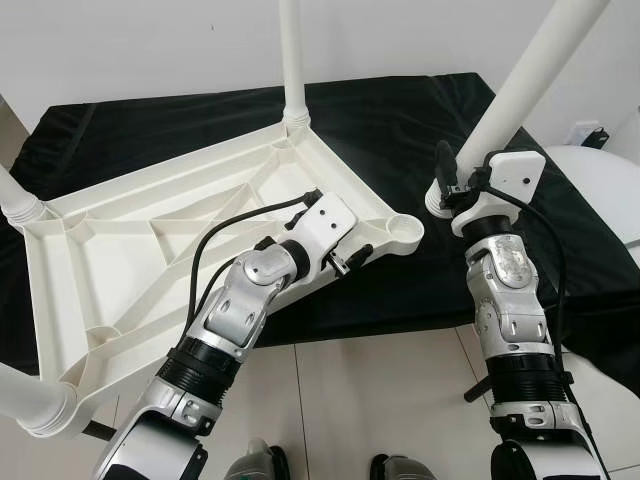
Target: Building children table
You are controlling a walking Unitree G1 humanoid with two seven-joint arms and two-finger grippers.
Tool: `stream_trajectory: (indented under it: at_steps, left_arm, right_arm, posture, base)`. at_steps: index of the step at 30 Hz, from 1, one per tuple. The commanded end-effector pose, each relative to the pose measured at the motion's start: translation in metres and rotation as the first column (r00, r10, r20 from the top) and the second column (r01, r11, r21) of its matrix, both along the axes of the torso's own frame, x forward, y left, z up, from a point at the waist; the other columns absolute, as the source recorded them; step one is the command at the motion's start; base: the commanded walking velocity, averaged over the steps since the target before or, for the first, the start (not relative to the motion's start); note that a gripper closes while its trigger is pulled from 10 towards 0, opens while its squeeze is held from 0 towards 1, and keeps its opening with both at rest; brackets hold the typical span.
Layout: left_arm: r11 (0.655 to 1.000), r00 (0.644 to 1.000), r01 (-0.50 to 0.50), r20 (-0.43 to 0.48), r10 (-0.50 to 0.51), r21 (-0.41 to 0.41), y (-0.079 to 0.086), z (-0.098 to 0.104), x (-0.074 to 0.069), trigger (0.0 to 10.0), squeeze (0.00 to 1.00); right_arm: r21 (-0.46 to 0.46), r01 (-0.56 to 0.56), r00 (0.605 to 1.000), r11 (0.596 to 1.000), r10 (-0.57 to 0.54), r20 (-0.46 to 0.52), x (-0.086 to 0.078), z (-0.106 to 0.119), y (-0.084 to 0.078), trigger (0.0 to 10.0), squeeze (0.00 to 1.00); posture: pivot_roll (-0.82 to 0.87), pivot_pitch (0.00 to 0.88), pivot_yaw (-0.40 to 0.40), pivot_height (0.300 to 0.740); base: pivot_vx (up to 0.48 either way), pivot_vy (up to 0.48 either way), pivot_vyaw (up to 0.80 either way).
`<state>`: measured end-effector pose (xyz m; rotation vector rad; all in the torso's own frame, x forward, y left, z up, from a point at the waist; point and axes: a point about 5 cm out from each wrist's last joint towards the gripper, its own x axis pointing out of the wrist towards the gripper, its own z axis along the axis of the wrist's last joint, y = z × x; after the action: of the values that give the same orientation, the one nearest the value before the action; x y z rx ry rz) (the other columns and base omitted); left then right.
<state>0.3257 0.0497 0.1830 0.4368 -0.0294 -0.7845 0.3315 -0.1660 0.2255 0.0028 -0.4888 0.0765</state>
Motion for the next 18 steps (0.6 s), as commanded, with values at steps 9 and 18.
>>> stream_trajectory:
  at_steps: [9,18]
  left_arm:
    - [0.996,0.999,0.008,-0.040,-0.004,0.094,0.000,-0.013,0.007,10.0,0.00]
    - [0.994,0.999,0.044,-0.026,-0.042,0.104,-0.010,-0.007,0.011,10.0,0.00]
  right_arm:
    - [0.007,0.010,1.000,1.000,-0.010,0.003,-0.001,0.000,-0.002,10.0,0.00]
    - [0.010,0.010,1.000,1.000,-0.010,0.005,0.000,0.001,0.000,10.0,0.00]
  posture:
    - [-0.14,0.100,0.081,0.740]
    - [-0.14,0.111,0.086,0.740]
  base:
    - [0.000,0.000,0.00]
    - [0.000,0.000,0.00]
